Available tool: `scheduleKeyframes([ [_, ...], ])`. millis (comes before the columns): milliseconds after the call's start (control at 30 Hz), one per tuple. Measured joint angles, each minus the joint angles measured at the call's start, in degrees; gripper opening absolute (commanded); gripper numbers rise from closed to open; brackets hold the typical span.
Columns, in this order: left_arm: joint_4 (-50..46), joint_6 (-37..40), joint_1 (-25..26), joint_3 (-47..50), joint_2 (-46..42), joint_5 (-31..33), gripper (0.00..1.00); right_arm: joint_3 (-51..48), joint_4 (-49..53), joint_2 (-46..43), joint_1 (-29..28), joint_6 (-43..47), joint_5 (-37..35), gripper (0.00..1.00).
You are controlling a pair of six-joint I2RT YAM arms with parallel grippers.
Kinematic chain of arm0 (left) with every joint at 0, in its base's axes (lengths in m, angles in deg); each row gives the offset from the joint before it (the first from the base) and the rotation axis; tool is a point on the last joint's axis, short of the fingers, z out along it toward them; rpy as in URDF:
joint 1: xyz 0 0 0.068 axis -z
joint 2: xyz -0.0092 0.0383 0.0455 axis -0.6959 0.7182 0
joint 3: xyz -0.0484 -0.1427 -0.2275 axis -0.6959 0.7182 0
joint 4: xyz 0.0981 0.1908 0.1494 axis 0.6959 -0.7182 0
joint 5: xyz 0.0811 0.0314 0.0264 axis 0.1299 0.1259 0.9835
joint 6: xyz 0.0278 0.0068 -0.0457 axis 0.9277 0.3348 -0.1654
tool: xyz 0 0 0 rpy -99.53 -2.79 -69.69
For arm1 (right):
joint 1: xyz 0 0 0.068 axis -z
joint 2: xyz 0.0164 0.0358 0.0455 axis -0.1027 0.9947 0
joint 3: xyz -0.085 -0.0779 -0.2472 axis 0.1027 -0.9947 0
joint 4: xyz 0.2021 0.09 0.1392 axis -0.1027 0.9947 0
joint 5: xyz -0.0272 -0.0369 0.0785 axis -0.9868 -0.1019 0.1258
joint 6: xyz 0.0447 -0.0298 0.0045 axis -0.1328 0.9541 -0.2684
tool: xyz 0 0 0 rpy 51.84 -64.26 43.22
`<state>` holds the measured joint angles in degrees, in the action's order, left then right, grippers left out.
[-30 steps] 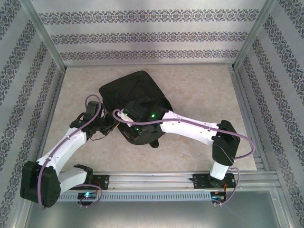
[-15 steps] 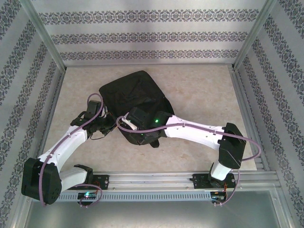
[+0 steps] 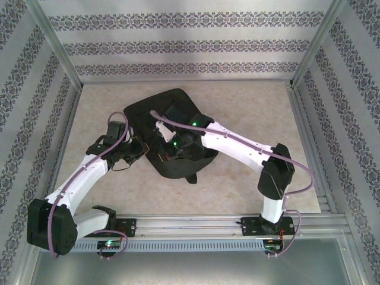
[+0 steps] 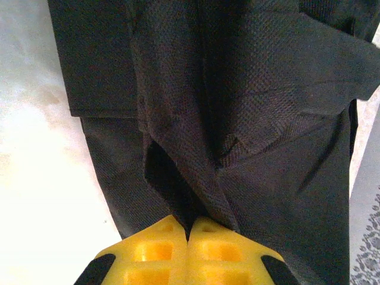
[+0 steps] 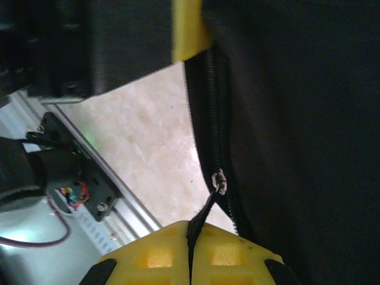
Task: Pack the student bag
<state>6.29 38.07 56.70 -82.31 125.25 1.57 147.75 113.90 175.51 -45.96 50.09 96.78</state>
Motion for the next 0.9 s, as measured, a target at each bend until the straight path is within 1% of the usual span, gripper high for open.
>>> scheduleKeyframes([
  [100, -0.5, 0.6, -0.1, -0.3, 0.0, 1.2, 0.0, 0.5, 1.2, 1.5, 1.2, -5.9, 3.7, 0.0],
  [200, -1.6, 1.1, -0.1, -1.1, 0.2, 2.0, 0.0, 0.4, 1.7, 1.9, 1.0, -10.1, 5.0, 0.0],
  [333, -2.2, 1.3, -0.5, -1.6, 0.3, 2.4, 0.0, -2.2, 1.5, 1.0, 0.6, -15.1, 4.2, 0.0],
  [500, -2.4, 1.8, -0.6, -1.9, 2.1, 1.6, 0.0, -6.1, 1.4, -1.2, -0.3, -19.3, 0.3, 0.0],
  [633, -2.2, 2.2, -0.7, -1.9, 2.6, 1.3, 0.0, -6.6, 2.1, -3.2, -0.5, -19.1, -2.7, 0.0],
  [733, -1.9, 2.5, -0.7, -1.9, 2.8, 0.9, 0.0, -4.2, 5.0, -2.9, -0.5, -16.2, -5.7, 0.0],
  [900, -1.2, 3.0, -0.7, -2.0, 2.8, 0.2, 0.0, 0.3, 8.7, -2.1, -0.9, -10.4, -7.9, 0.0],
])
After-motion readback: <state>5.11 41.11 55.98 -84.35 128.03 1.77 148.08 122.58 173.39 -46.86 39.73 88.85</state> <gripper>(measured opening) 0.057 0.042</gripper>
